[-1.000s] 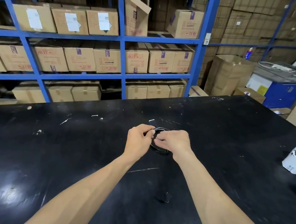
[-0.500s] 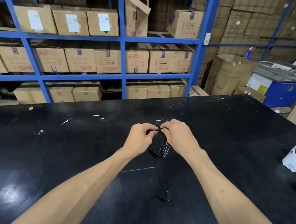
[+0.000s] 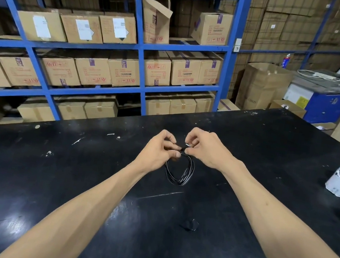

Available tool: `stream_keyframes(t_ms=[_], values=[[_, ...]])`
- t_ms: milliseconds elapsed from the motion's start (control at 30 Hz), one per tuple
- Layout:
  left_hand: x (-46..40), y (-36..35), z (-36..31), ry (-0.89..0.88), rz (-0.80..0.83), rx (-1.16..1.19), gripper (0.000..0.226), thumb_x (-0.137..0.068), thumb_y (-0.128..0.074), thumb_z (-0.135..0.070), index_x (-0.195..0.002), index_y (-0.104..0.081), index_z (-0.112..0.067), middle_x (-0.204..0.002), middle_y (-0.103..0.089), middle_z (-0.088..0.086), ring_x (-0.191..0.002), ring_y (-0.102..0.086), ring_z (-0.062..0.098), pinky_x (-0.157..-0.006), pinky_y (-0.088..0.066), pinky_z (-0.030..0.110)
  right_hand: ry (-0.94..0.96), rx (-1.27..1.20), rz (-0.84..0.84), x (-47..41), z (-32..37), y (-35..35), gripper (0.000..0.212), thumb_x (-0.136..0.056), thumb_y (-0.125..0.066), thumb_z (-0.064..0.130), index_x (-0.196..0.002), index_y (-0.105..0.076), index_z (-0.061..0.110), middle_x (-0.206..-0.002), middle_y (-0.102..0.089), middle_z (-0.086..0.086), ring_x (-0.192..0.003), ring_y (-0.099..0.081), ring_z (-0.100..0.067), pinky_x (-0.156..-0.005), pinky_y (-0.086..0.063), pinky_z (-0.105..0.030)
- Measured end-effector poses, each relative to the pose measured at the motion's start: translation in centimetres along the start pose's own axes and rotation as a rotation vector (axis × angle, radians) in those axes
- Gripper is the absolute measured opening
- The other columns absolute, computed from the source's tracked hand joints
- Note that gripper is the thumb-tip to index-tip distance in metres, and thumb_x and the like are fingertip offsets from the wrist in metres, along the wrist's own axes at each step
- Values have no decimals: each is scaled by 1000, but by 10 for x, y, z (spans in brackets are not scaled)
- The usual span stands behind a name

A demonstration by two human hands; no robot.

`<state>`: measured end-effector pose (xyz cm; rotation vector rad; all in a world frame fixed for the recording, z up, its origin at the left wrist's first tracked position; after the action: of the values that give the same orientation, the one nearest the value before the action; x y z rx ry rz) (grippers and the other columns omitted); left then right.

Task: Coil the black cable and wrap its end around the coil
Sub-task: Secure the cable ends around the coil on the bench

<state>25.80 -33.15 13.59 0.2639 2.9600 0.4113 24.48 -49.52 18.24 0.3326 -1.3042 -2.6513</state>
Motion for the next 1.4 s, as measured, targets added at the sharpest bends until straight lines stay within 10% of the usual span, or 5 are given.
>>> stream_keyframes(t_ms=[133,500,733,1167,1400], values=[[4,-4,21,126,93,108,28,-89,-75,-15,-113,-63,-8,-98,-78,11,-87,-72,16,-84,-56,35,-37,23,21,-2,-5,-10,40,-99,-66,14,-138,-58,19,-119,-68,-2,-103,-68,-19,-91,-57,-35],[10,-12,32,272,157,162,29,-87,-64,14,-108,-75,-3,-71,-71,1,-72,-72,18,-72,-61,29,-250,-48,-216,-3,-32,-13,20,-89,-69,6,-96,-85,16,-107,-78,-6,-99,-70,-23,-88,-60,-35],[1,5,46,476,-51,409,23,-89,-55,20,-100,-71,7,-72,-73,11,-72,-71,25,-62,-64,34,201,194,-63,16,-7,-38,69,-87,-60,9,-152,-43,26,-154,-44,3,-135,-43,-20,-112,-40,-40],[9,31,88,749,-180,431,12,-85,-57,16,-93,-64,10,-96,-64,24,-80,-66,29,-51,-62,36,134,70,97,29,-24,-79,28,-103,-57,31,-131,-59,28,-79,-45,13,-84,-48,-14,-77,-36,-26],[7,14,63,140,35,-366,33,-95,-64,-38,-125,-71,-28,-121,-72,-6,-109,-66,8,-100,-49,25,-41,-142,61,6,-43,-81,23,-100,-57,17,-101,-78,26,-66,-63,1,-61,-50,-17,-62,-43,-30]])
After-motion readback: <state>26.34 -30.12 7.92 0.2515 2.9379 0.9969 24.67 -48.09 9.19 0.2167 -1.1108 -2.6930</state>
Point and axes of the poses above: each hand's wrist, its own x-axis away from the middle knuckle, its own y-axis out of the back of the hand, z = x × y, the point moved 6 cm from there along -x, towards the middle knuckle
